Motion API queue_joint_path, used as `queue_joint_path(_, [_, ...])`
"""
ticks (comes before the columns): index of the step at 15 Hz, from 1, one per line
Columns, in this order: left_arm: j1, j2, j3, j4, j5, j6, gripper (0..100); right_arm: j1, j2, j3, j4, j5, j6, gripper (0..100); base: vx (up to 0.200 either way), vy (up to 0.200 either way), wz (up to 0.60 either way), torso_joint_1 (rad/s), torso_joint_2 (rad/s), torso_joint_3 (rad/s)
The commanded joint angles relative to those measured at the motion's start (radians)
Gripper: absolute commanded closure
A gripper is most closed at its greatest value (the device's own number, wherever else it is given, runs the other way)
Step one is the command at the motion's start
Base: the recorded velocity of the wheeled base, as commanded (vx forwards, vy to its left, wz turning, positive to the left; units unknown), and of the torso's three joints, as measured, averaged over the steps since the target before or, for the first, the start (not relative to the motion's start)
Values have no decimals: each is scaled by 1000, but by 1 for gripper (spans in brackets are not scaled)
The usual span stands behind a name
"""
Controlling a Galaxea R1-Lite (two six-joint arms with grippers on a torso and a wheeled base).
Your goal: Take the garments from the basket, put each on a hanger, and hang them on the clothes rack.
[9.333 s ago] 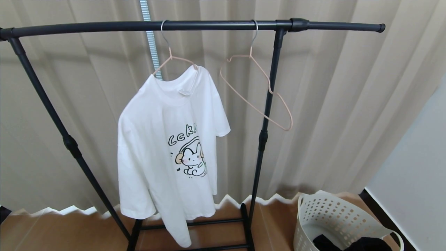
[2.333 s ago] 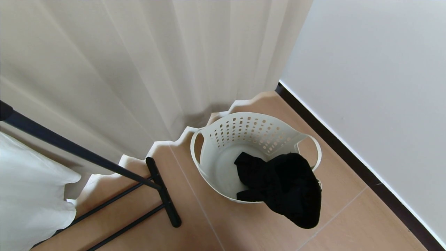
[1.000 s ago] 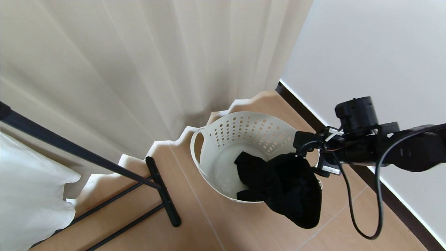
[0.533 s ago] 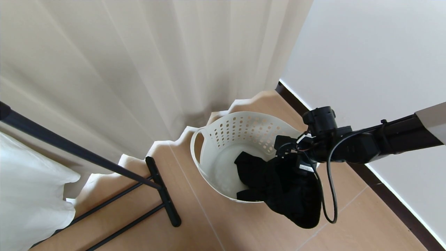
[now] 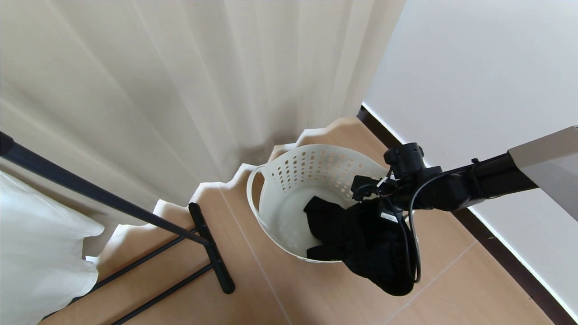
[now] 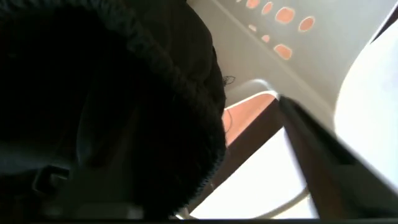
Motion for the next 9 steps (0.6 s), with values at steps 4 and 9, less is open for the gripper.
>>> queue_joint_path(4, [0, 0, 1, 0, 0, 1, 0, 9, -101, 65, 1, -2, 217, 100, 0, 0, 0, 0, 0, 0])
queue_joint_path(9, [0, 0, 0, 0, 0, -1, 0, 152, -540, 357, 1, 2, 539, 100, 0, 0, 0, 0, 0, 0])
